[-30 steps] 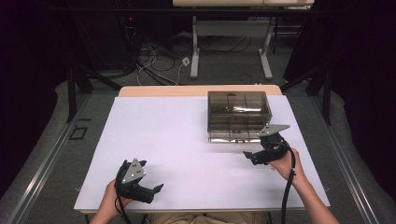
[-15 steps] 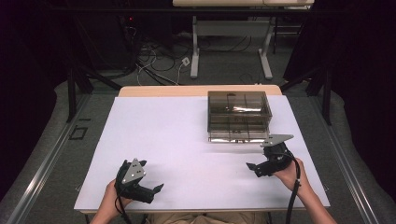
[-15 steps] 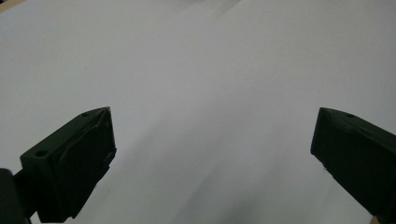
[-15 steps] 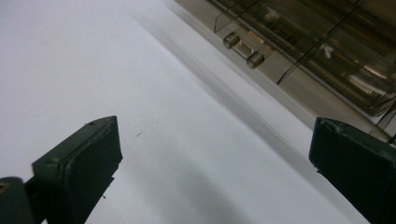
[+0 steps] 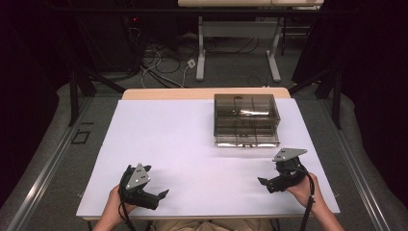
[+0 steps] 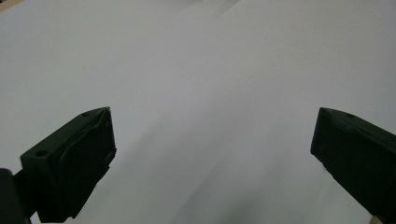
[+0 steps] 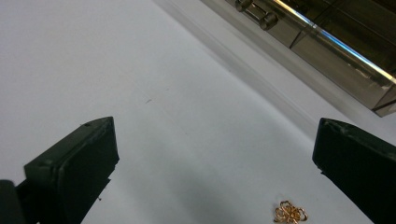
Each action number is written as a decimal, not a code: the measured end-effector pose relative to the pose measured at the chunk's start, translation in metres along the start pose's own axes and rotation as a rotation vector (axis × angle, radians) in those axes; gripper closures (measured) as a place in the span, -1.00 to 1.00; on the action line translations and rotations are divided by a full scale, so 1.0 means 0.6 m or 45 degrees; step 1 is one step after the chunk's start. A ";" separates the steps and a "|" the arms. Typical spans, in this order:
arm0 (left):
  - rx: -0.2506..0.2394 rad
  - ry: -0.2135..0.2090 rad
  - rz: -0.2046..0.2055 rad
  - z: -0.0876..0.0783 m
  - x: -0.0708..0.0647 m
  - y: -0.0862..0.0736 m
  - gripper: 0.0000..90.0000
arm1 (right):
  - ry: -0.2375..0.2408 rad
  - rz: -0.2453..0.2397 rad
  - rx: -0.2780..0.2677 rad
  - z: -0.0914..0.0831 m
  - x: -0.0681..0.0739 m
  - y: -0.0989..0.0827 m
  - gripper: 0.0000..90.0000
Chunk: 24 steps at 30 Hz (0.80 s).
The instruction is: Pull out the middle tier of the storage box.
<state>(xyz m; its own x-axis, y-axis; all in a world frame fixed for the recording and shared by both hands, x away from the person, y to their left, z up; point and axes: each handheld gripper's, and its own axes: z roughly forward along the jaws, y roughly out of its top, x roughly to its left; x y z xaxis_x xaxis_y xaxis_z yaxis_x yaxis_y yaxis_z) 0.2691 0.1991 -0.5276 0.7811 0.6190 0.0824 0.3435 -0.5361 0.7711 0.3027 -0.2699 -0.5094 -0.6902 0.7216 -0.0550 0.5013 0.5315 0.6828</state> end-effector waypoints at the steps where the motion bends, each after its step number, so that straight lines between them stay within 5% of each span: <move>1: 0.001 0.000 0.000 0.000 0.000 0.000 -1.00 | 0.001 0.001 0.011 -0.001 0.000 -0.003 -1.00; 24: -0.002 0.000 0.003 0.001 0.000 0.000 -1.00 | -0.012 0.046 0.048 -0.005 -0.025 -0.022 -1.00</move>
<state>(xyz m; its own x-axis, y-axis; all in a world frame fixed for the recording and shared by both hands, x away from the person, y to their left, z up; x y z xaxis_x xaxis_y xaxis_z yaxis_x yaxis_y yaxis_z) 0.2694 0.1987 -0.5280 0.7819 0.6177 0.0846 0.3406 -0.5369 0.7718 0.3047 -0.2893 -0.5155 -0.6665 0.7446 -0.0380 0.5449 0.5213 0.6567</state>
